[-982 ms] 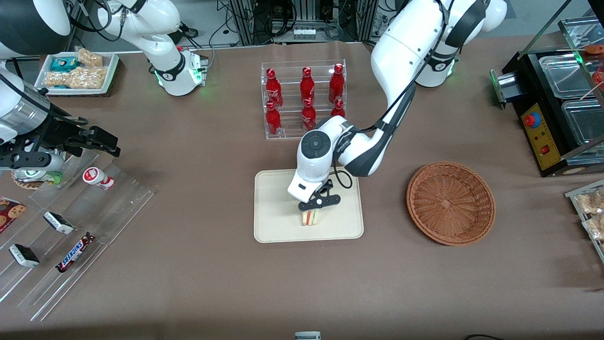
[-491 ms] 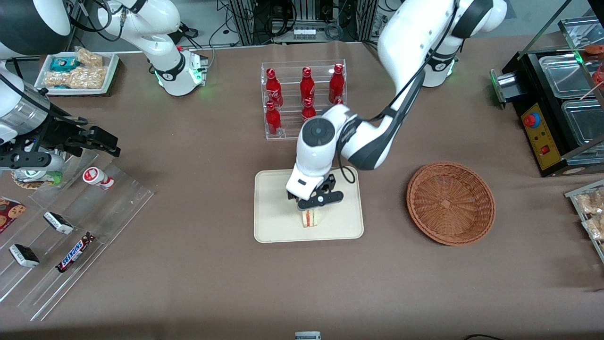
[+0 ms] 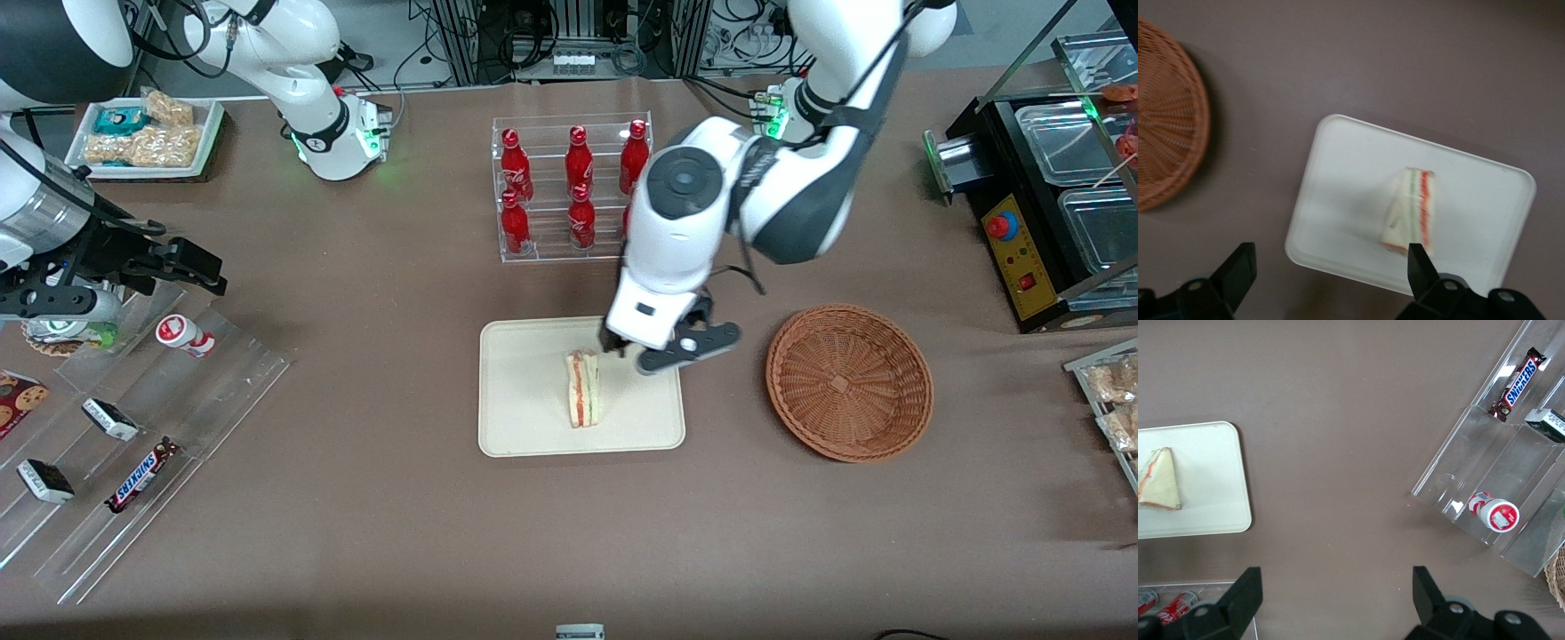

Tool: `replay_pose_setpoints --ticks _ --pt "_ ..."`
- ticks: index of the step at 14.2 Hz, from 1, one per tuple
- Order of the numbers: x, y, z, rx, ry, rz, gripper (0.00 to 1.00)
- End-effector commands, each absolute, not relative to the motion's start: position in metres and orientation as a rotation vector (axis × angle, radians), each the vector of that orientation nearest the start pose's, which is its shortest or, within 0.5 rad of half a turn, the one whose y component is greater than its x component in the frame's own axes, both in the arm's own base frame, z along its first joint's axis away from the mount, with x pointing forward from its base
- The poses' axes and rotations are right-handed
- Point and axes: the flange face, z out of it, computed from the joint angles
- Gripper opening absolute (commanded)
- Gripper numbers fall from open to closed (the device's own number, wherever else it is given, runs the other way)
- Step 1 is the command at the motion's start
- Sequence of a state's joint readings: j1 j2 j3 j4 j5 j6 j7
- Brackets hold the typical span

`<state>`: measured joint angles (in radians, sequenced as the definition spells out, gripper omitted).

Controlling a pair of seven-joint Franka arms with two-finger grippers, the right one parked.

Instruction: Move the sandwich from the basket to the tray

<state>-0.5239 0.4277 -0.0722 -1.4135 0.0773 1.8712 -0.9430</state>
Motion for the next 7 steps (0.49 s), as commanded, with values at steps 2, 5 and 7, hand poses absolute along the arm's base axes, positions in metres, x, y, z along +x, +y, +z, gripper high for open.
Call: replay_pose_setpoints --ticks 2,5,7 --pt "0.582 -0.273 0.47 -3.06 -0.441 -0.013 1.0" --pt "0.579 -0.19 0.474 -3.051 -0.366 0.025 1.0" --pt "0.574 -0.142 0.481 -3.05 -0.261 0.069 1.0"
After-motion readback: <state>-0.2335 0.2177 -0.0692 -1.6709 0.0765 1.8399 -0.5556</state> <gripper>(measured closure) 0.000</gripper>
